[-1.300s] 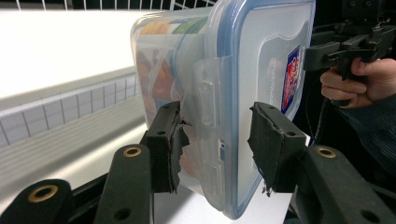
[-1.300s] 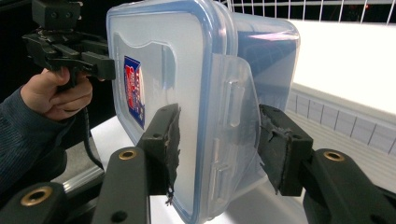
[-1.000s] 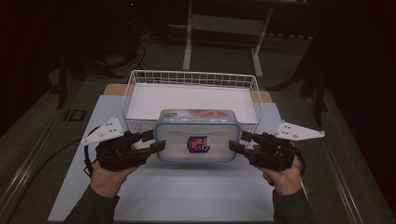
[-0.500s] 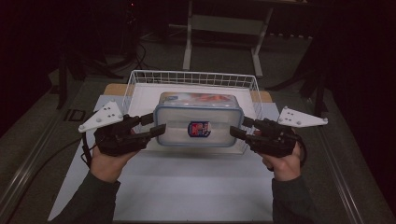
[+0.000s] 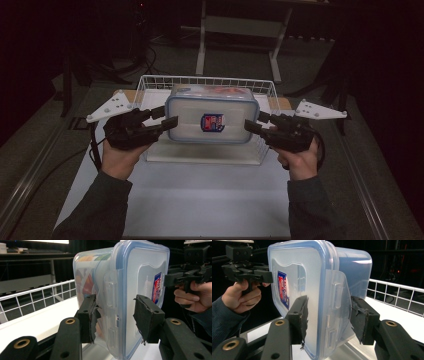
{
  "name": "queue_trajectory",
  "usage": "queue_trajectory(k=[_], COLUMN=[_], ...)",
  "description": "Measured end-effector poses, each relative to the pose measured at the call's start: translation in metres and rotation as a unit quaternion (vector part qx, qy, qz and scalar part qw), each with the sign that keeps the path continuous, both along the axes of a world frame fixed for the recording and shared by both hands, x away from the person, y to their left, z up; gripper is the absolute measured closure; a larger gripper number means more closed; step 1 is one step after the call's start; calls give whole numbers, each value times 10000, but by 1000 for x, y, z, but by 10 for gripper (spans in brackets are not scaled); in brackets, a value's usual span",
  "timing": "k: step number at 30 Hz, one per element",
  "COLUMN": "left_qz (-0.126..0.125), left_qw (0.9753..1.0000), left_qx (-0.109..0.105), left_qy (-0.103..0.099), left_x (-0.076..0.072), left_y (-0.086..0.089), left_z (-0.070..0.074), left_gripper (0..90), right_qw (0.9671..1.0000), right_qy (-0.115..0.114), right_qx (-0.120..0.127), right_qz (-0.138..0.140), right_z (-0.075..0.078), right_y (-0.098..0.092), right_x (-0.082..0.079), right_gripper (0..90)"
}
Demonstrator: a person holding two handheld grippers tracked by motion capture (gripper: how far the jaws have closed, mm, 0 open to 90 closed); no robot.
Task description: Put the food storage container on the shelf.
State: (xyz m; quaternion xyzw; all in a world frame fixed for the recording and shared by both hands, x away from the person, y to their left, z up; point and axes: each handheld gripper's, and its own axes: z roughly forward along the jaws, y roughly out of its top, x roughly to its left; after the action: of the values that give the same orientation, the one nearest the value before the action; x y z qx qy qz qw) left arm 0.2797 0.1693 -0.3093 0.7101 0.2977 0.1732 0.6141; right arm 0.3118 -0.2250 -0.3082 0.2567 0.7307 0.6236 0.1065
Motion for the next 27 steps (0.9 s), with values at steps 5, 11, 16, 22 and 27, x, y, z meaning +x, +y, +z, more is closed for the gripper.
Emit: queue_trajectory(k=[5, 11, 16, 22, 27], left_qz=[63, 120, 193, 245, 260], left_qw=[9997, 9990, 9985, 9978, 9976], left_qx=[10, -19, -91, -45, -147], left_qy=[228, 425, 511, 617, 625], left_x=[16, 32, 40, 50, 55], left_y=[0, 1, 1, 0, 0], left_z=[-5, -12, -16, -22, -24], left_gripper=[532, 527, 519, 514, 513], right_qw=[9998, 9990, 9983, 9967, 9964], right_qy=[195, 408, 524, 703, 711], right_qx=[13, -30, 17, 136, 149], right_qz=[-72, -179, -263, -373, -431], right_z=[-5, -7, -12, -22, -24], right_y=[3, 7, 10, 11, 11], right_x=[13, 29, 36, 45, 49], right_gripper=[492, 485, 483, 480, 479])
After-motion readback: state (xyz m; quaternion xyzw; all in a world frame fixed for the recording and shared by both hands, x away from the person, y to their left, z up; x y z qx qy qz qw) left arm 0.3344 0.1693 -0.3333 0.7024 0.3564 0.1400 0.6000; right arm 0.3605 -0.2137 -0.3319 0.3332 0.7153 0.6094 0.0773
